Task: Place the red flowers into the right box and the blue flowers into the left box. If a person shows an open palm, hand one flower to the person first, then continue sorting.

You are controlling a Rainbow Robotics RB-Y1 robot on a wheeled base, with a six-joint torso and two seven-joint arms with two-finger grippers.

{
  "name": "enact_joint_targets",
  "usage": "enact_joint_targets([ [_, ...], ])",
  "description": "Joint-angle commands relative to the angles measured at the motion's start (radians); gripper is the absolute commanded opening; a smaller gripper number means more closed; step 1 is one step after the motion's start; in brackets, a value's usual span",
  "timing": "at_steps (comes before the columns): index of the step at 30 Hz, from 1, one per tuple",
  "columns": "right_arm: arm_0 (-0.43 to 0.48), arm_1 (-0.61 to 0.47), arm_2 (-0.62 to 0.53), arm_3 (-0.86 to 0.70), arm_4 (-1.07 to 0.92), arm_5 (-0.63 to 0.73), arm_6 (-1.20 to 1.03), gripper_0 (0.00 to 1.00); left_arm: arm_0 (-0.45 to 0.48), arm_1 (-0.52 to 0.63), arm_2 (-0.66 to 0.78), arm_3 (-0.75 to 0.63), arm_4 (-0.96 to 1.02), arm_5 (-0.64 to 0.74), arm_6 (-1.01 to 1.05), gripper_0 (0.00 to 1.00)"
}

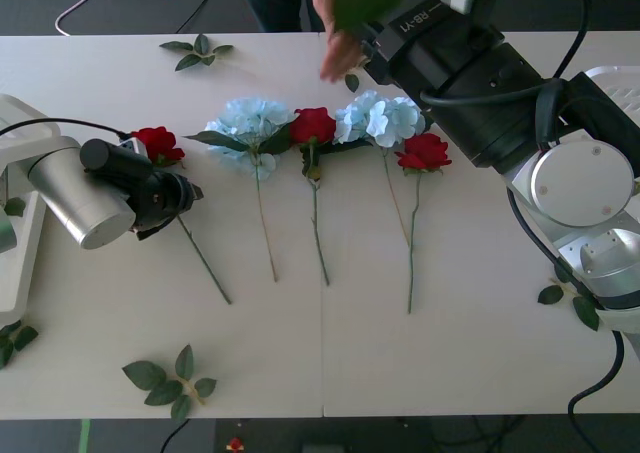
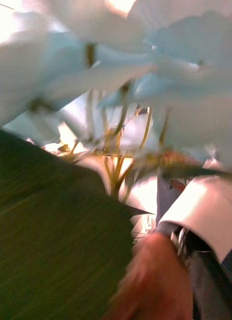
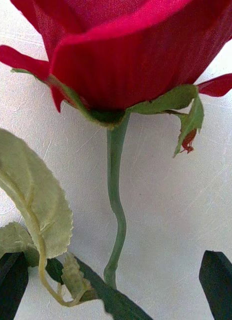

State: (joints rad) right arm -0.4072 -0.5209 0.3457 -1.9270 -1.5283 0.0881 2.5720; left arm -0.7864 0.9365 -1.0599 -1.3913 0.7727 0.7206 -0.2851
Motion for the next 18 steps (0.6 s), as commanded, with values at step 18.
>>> enact_joint_targets([
  [18,0.162,-0.142,-0.062,-0.067,-0.302,0.058,0.024,1.00,-0.013,-0.015,-0.018,0.017,-0.009,-0.013,-0.026,1.00],
])
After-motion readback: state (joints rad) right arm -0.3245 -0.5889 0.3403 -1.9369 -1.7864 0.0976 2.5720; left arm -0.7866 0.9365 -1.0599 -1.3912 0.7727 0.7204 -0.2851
